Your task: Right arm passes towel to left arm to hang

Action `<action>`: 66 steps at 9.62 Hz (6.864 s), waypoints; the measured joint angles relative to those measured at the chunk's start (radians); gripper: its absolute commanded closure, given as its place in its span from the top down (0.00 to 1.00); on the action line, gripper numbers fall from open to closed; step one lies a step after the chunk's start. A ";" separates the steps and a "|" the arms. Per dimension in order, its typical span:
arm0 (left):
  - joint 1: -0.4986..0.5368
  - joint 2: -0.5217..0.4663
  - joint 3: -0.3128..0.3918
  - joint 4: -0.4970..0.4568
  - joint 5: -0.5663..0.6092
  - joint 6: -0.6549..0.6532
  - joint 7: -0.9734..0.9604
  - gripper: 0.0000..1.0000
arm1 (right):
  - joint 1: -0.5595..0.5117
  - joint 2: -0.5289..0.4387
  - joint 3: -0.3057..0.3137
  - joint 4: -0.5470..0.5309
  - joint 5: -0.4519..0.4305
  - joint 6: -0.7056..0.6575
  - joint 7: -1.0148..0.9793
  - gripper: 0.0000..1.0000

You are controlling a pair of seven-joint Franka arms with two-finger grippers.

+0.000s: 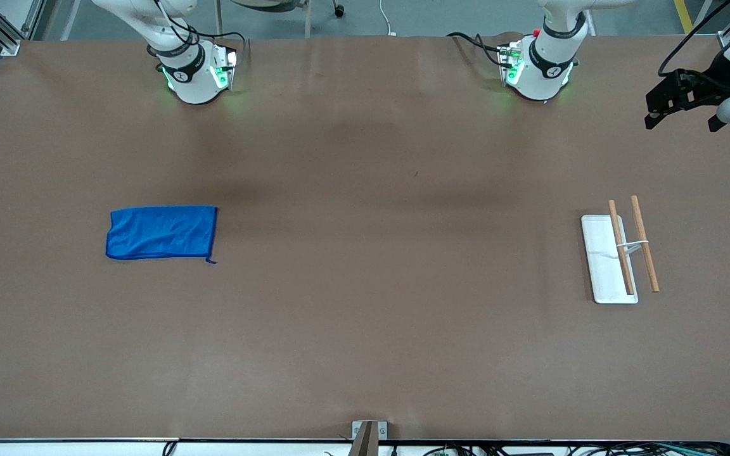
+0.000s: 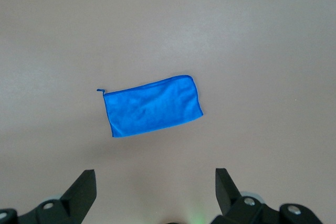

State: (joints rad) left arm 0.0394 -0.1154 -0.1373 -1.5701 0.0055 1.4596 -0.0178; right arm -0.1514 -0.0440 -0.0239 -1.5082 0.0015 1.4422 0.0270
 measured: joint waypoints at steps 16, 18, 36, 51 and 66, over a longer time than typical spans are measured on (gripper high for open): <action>0.019 0.017 0.006 0.018 0.002 -0.011 0.026 1.00 | 0.032 0.258 0.021 -0.925 -0.069 1.271 -0.027 0.90; 0.019 0.017 0.006 0.018 0.002 -0.011 0.026 1.00 | 0.032 0.318 0.020 -0.953 -0.095 1.360 -0.035 0.79; 0.021 0.043 0.007 0.027 -0.093 -0.012 0.045 1.00 | 0.045 0.176 0.251 -0.411 -0.065 0.456 0.134 0.00; -0.001 0.709 -0.154 -0.164 -1.496 0.072 0.354 1.00 | 0.093 0.245 0.726 -0.327 1.394 1.028 0.149 0.00; 0.053 0.765 -0.251 -0.137 -1.700 0.067 0.249 0.00 | 0.180 0.332 0.733 -0.219 1.488 1.139 0.149 0.00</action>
State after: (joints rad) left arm 0.0927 0.6500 -0.3883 -1.7070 -1.6943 1.5266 0.2311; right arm 0.0286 0.2883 0.7092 -1.7269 1.4900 2.5809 0.1757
